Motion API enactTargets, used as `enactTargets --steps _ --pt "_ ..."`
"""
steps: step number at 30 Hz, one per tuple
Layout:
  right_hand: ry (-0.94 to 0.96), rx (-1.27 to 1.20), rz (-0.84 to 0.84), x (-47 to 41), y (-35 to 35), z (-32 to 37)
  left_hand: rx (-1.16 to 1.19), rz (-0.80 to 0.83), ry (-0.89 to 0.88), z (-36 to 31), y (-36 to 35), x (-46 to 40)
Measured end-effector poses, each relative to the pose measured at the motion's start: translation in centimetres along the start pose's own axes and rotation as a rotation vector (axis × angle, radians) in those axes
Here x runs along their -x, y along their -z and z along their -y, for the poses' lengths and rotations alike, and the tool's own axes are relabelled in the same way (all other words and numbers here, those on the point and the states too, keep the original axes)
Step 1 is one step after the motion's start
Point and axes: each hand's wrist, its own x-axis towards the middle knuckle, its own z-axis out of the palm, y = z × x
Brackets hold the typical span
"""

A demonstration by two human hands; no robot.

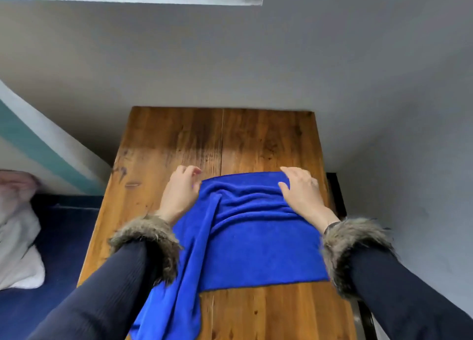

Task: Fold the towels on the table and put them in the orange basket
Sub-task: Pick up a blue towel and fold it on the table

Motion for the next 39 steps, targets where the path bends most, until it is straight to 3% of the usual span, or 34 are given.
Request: enactTargets --steps 6,11,18,23,29,31,35,39 --pt "-0.056 0.059 0.353 3.3 -10.0 3.4 -0.019 0.066 0.253 8.1 -5.7 6.0" --pt "-0.077 0.094 0.4 5.9 -15.5 7.3 0.025 0.069 0.401 13.2 -6.4 9.0" --pt "-0.168 0.166 0.454 6.5 -17.2 8.7 -0.159 0.204 0.359 15.3 -6.8 10.0" --pt "-0.196 0.128 0.466 6.5 -16.8 8.9 -0.003 0.186 0.342 16.9 -5.4 8.2" --pt "-0.219 0.106 0.481 6.4 -16.7 9.0 0.241 -0.01 0.341 20.7 0.5 1.8" --pt "-0.232 0.102 0.484 6.3 -16.8 9.0 0.276 -0.001 0.35 21.2 1.6 0.0" --pt "-0.25 0.099 0.484 6.2 -16.8 9.1 0.111 0.123 0.31 22.4 2.6 -1.5" --pt "-0.272 0.106 0.489 6.2 -16.8 9.5 -0.071 -0.063 0.221 22.7 4.2 -2.5"
